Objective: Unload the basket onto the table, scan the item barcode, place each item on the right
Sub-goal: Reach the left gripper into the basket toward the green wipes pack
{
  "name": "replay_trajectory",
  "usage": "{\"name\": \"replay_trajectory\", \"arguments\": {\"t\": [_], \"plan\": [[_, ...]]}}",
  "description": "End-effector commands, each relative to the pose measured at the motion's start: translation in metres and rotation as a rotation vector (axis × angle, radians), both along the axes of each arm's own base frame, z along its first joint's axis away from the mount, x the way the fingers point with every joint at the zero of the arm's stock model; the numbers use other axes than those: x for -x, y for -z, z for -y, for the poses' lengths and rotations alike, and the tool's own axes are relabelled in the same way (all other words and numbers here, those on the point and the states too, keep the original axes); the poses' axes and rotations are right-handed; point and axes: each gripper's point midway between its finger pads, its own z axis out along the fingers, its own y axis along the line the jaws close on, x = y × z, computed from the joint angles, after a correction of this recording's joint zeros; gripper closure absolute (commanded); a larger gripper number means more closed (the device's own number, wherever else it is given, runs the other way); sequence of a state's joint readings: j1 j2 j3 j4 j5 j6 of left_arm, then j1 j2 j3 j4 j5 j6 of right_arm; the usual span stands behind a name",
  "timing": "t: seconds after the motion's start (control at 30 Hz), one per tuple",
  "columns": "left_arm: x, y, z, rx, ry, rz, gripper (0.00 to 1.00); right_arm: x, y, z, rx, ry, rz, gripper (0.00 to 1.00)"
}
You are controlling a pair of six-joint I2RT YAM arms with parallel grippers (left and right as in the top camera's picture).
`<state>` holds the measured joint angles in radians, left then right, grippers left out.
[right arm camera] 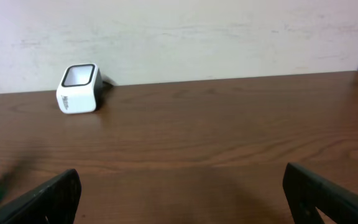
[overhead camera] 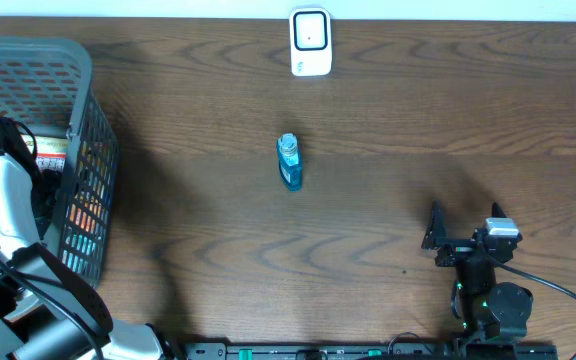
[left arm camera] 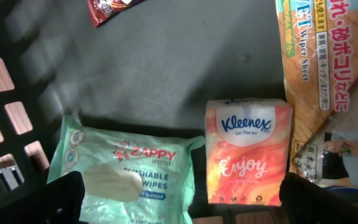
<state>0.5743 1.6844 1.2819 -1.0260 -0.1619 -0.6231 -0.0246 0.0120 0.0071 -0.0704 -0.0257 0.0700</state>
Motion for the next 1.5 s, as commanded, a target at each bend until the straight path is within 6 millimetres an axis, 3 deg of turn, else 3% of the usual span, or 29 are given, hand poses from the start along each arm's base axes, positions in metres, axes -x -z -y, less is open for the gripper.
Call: {"name": "replay_trajectory", "arguments": {"t": [0.0, 0.4, 0.93, 1.13, 1.23, 1.37, 1.47], "plan": [[0.003, 0.012, 0.0, 0.017, 0.008, -0.031, 0.0, 0.0, 0.001, -0.002, 0.012, -0.007, 0.0, 0.01], [0.002, 0.04, -0.001, 0.057, 0.008, -0.093, 0.02, 0.0, 0.001, -0.002, 0.012, -0.007, 0.0, 0.01], [0.026, 0.059, 0.02, 0.171, -0.02, -0.221, 0.02, 0.0, 0.001, -0.002, 0.012, -0.007, -0.001, 0.01], [0.045, 0.064, 0.032, 0.211, -0.021, -0.283, 0.01, 0.0, 0.001, -0.002, 0.013, -0.007, 0.0, 0.01], [0.054, 0.07, 0.038, 0.227, -0.021, -0.31, 0.08, 0.0, 0.001, -0.002, 0.012, -0.007, 0.0, 0.01], [0.065, 0.077, 0.045, 0.246, -0.021, -0.339, 0.31, 0.0, 0.001, -0.002, 0.012, -0.007, -0.001, 0.01], [0.072, 0.083, 0.05, 0.255, -0.022, -0.354, 0.64, 0.0, 0.001, -0.002, 0.012, -0.007, 0.0, 0.01]]}}
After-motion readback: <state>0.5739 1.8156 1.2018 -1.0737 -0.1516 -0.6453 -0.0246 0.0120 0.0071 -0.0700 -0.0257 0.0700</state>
